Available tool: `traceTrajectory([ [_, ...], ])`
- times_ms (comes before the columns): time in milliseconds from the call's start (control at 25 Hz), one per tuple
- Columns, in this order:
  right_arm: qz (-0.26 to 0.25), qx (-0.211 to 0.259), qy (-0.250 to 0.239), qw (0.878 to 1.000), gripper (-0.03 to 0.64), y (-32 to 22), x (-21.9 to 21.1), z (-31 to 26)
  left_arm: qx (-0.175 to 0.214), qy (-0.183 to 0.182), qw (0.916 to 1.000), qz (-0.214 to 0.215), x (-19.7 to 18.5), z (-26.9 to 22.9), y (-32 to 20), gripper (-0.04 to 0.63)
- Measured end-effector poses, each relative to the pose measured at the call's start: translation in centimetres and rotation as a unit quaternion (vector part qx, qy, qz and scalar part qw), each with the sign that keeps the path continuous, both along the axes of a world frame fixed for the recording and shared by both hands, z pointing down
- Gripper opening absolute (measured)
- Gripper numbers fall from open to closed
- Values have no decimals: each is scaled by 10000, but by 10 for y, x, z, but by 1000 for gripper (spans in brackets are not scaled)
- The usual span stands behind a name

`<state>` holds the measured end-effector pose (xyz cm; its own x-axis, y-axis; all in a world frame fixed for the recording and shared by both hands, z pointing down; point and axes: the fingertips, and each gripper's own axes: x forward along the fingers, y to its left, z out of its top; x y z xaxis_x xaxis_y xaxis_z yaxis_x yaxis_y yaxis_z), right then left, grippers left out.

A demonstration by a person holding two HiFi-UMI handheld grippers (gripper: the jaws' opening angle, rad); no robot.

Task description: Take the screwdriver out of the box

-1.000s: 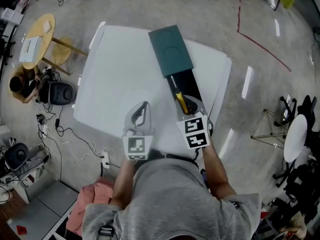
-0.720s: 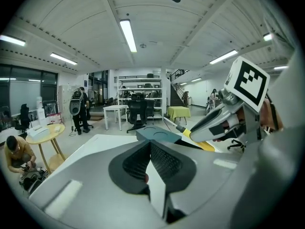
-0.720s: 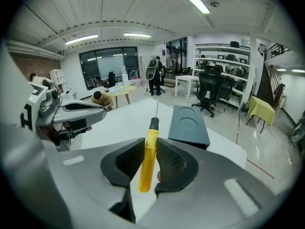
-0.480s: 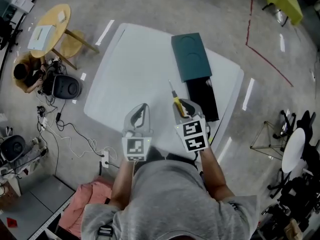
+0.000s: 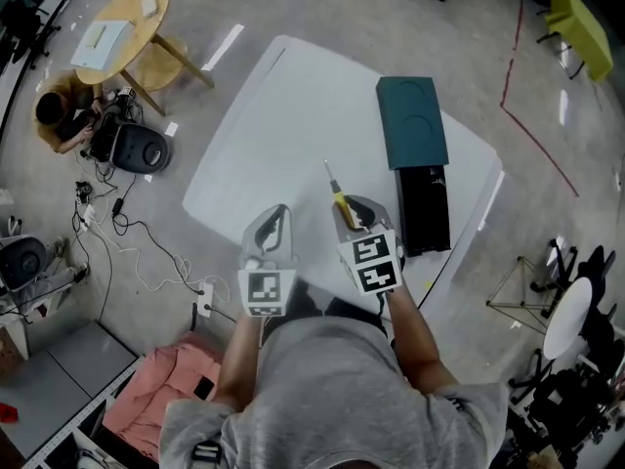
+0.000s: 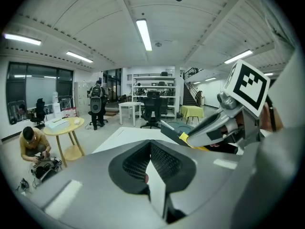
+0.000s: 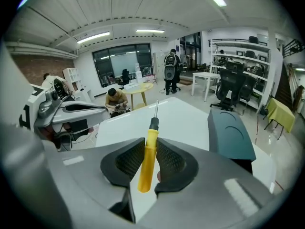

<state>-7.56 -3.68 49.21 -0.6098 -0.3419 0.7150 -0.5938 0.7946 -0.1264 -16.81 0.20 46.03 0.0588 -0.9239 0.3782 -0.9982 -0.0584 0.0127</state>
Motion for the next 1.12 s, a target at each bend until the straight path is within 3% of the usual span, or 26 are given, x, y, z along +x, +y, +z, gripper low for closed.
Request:
traceTrajectory([
  [520,-653,-318,307,9969,81,-4,-87,53,-287,218,9977,-583,-75,39,5,12],
  [1120,-782,-821,735,9908,81,-20,-140,127,-797,495,9934,-660,-125,99,-6,12],
])
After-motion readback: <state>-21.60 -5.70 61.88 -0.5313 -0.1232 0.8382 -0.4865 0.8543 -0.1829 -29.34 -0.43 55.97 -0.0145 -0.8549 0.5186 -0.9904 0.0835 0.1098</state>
